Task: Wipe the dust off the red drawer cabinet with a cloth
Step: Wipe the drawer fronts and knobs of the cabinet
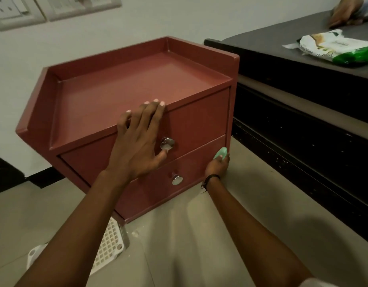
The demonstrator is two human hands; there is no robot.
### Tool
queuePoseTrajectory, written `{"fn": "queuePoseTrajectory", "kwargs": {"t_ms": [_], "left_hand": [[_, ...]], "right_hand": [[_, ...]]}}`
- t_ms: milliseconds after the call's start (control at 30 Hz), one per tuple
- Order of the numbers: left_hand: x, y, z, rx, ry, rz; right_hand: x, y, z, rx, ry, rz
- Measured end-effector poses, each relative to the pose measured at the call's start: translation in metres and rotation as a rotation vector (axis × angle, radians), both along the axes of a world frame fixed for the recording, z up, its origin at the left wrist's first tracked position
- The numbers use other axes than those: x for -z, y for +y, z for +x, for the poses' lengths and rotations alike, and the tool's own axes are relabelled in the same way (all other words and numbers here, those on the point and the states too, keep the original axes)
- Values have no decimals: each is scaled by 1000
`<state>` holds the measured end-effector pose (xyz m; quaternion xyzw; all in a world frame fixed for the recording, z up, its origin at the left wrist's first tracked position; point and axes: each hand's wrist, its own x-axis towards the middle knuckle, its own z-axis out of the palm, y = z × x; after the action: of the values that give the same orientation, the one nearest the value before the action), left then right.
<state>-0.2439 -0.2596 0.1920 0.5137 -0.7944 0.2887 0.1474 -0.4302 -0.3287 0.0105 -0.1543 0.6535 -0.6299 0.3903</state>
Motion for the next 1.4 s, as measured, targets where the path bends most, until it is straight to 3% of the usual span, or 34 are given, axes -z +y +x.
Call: {"fn": "queuePoseTrajectory", "kwargs": {"t_ms": [200, 400, 467, 667, 900, 1100, 1400], "left_hand": [[-4, 3, -1, -25, -31, 54], [-5, 6, 4, 5, -39, 53], [-6, 7, 5, 11, -42, 55], [-9, 11, 11, 44, -60, 74], [-13, 13, 17, 80, -72, 99], [-15, 17, 23, 79, -135, 94], [-10, 15, 19, 36, -139, 51]], "right_hand": [[42, 75, 71, -189, 55, -106], [42, 140, 115, -233, 78, -199], [33, 133, 131, -270, 79, -215], [0, 79, 151, -94, -11, -33], [15, 119, 185, -197, 197, -161], [3, 64, 132, -118, 155, -44], [11, 118, 167, -205, 176, -148]]}}
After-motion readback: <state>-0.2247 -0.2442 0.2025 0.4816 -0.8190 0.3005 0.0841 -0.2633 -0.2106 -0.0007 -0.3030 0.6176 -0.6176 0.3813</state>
